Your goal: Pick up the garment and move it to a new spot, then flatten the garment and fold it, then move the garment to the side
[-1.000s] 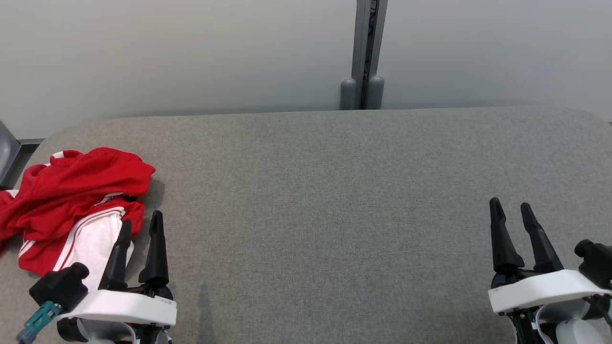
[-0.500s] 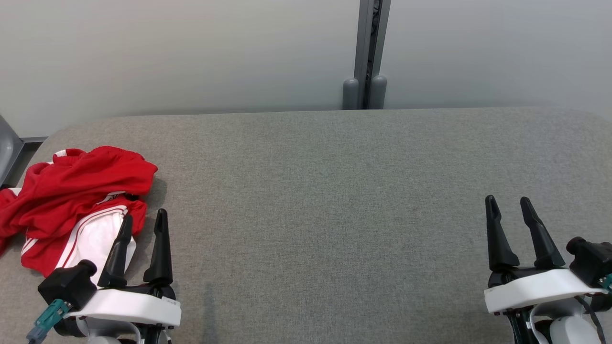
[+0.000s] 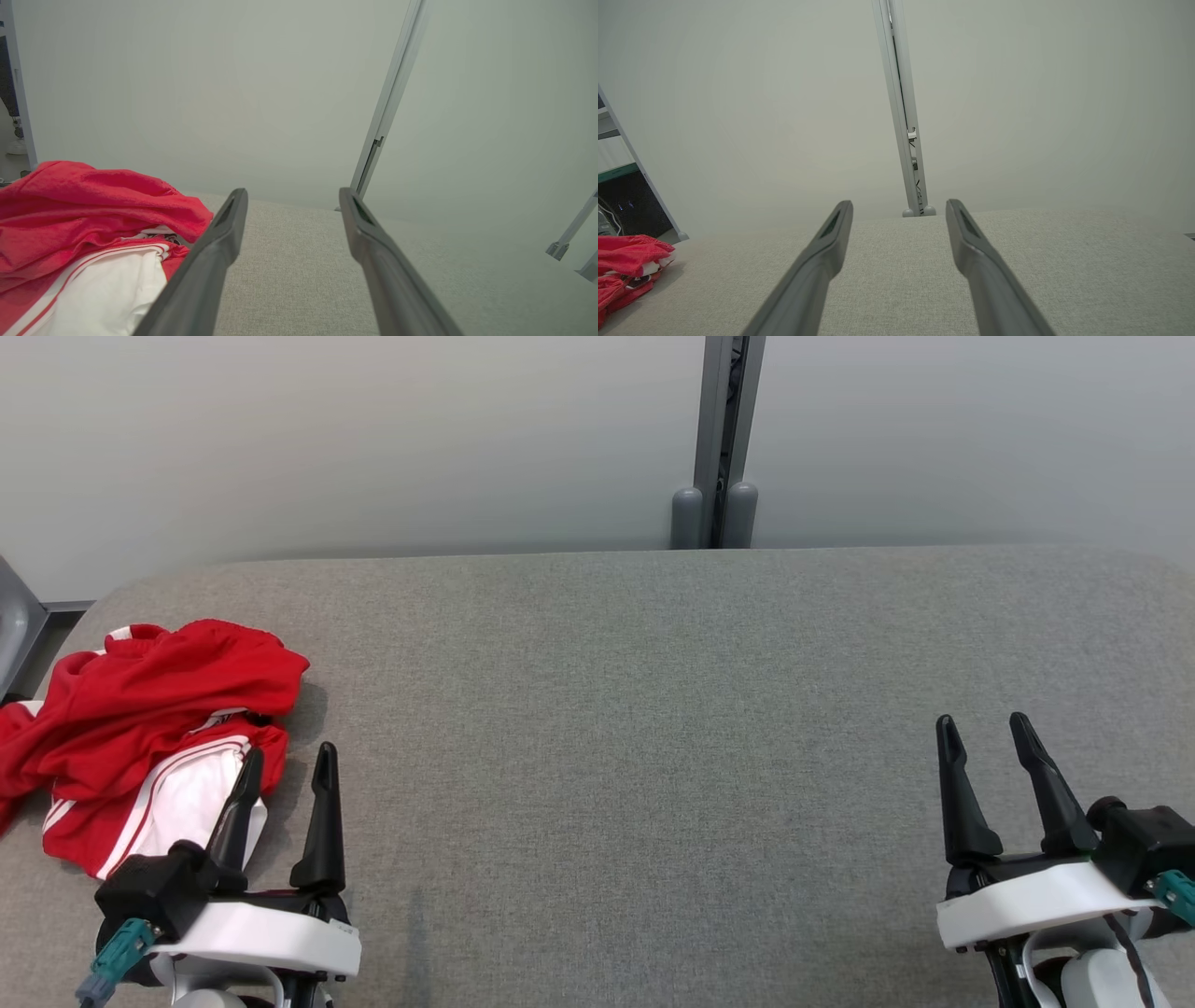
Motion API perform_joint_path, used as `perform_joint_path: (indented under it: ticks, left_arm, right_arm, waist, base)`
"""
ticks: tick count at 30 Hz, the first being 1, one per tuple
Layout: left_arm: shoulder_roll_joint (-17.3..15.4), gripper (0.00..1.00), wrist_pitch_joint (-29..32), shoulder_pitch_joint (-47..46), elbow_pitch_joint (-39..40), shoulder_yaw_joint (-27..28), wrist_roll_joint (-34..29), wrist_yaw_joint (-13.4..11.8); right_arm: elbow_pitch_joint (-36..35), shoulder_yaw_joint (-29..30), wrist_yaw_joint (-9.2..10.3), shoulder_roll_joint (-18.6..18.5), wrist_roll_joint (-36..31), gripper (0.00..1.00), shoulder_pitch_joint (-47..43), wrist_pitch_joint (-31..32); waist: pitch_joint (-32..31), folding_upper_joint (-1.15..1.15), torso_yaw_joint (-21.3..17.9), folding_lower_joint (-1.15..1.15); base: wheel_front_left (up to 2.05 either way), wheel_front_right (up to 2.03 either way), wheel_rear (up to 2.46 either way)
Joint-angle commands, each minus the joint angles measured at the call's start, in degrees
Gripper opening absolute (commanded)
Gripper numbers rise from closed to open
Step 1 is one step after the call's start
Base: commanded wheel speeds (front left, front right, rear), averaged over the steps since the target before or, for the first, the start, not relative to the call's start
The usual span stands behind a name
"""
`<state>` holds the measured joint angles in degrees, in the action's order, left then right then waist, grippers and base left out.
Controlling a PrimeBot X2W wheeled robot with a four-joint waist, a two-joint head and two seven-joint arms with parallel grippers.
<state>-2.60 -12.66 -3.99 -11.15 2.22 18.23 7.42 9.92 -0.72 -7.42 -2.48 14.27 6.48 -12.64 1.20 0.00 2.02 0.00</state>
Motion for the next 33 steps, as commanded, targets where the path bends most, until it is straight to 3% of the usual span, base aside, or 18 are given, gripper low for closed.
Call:
perform_joint_path:
  ticks: [1,22,33]
  left_arm:
    - [-0.34,1.00,-0.55,-1.12,0.42,-0.07,-1.23,0.07]
    - [-0.43,1.00,-2.60,-1.34,0.61,-0.46,-8.44,0.10]
    - [-0.42,1.00,-2.62,-1.27,0.65,-0.64,-8.50,0.10]
  right_arm:
    - [-0.37,-0.23,-0.10,-0.51,-1.00,1.00,0.71,-0.63]
    - [-0.62,-1.59,-0.11,-0.64,-7.77,1.00,1.05,-2.75]
    - [-0.29,-1.57,-0.11,-0.63,-7.34,1.00,0.94,-2.71]
  waist:
    - [0.04,0.00,0.02,0.00]
    - [0.20,0.00,0.45,0.00]
    - [0.32,0.00,0.38,0.00]
  base:
    - [0.00,0.00,0.00]
    - [0.00,0.00,0.00]
    - [0.00,0.00,0.00]
